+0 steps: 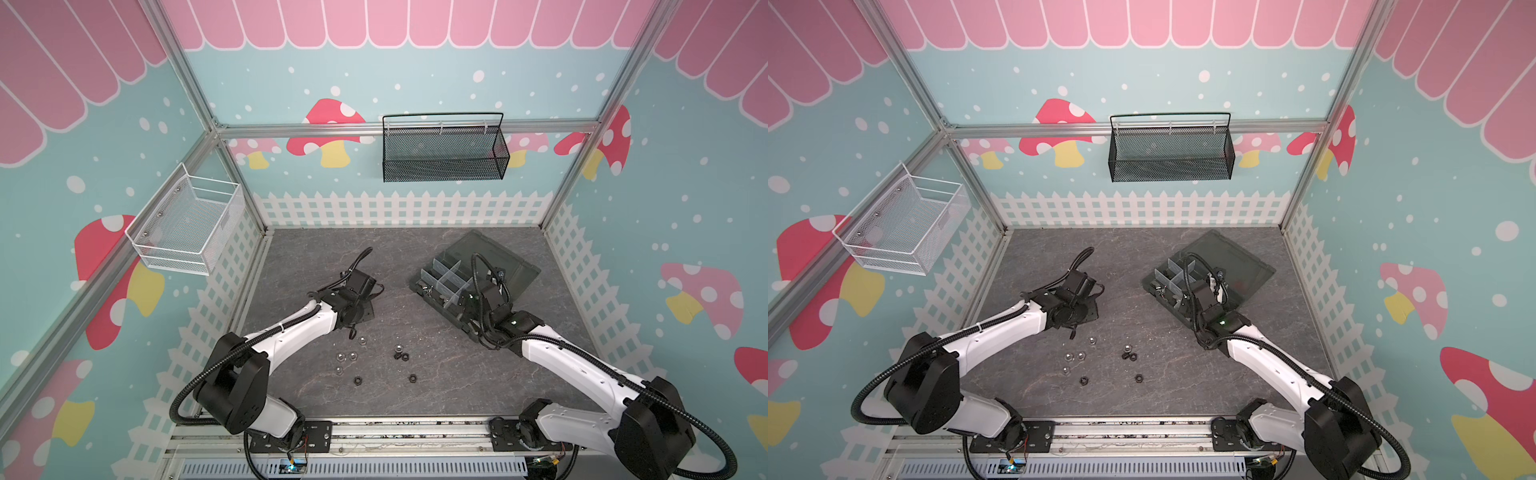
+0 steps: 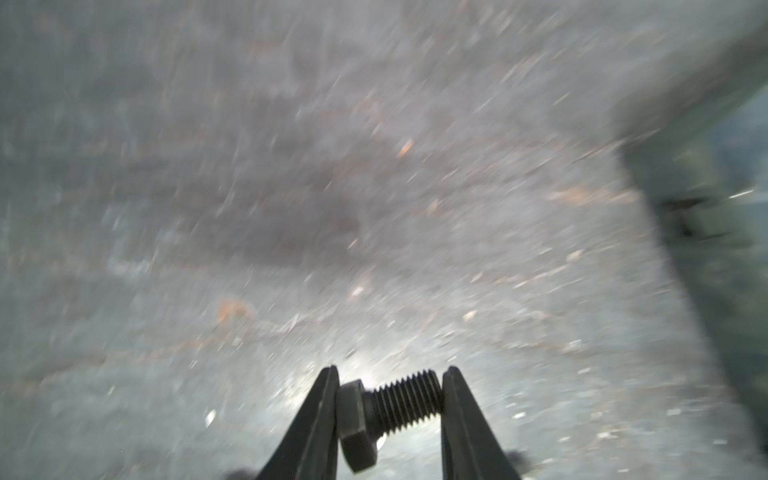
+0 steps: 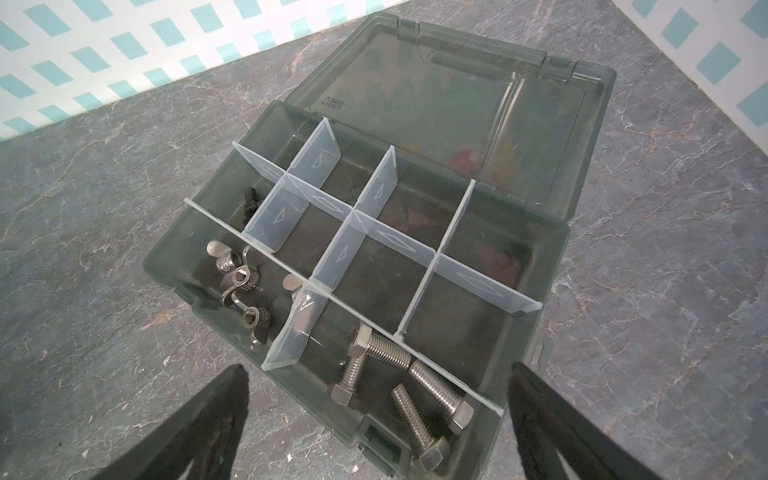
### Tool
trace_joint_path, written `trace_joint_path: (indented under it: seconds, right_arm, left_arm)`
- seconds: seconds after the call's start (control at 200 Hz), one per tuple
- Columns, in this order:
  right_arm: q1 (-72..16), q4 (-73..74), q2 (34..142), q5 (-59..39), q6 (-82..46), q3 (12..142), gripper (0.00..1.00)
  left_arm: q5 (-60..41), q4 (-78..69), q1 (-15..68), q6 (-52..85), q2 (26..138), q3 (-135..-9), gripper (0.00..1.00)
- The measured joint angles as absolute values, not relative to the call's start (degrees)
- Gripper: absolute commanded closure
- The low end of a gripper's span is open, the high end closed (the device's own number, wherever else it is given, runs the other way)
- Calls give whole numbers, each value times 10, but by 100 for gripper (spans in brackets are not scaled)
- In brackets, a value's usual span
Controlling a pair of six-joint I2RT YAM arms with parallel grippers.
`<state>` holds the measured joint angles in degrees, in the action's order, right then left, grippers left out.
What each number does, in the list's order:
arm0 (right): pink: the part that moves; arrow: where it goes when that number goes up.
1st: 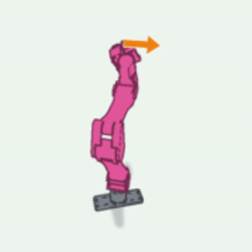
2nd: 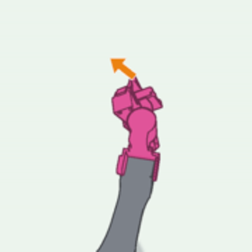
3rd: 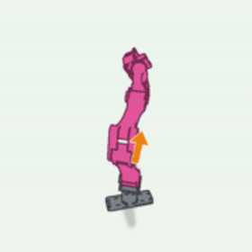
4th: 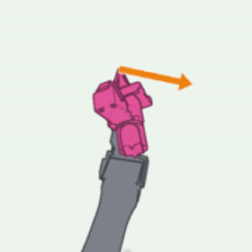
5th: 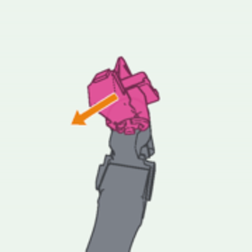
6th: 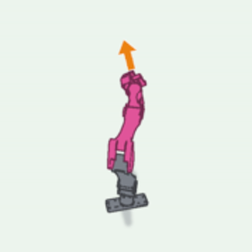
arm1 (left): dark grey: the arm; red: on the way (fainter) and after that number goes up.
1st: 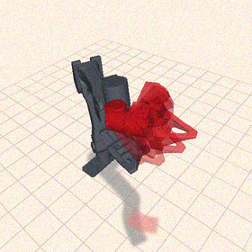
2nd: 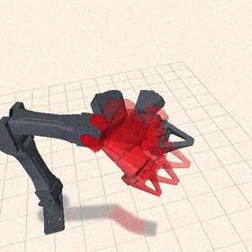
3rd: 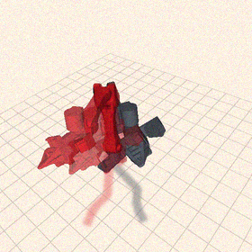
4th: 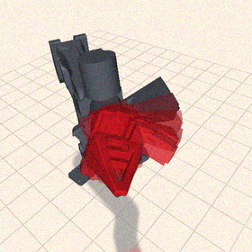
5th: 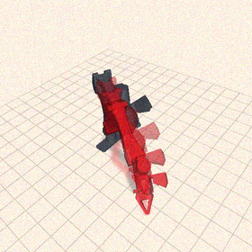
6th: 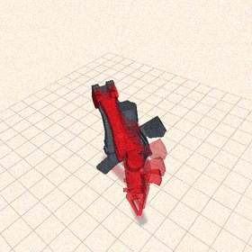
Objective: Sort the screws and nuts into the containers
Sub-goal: 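Lift the black bolt with the left gripper and carry it over the box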
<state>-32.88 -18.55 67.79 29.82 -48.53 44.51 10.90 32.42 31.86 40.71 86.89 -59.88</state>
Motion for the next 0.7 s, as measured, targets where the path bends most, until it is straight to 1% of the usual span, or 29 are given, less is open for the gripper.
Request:
trace_joint_path:
  seconds: [0.21, 0.555, 0.7]
  right_arm:
    - [-329, -186, 677, 300, -485, 445, 2]
    - [-329, -187, 668, 299, -488, 445, 2]
    - [-329, -191, 667, 299, -489, 445, 2]
  left_arm:
    - [100, 271, 337, 383, 957, -721, 68]
    - [34, 218, 348, 357, 1143, -945, 67]
    - [2, 213, 358, 358, 1216, -1020, 66]
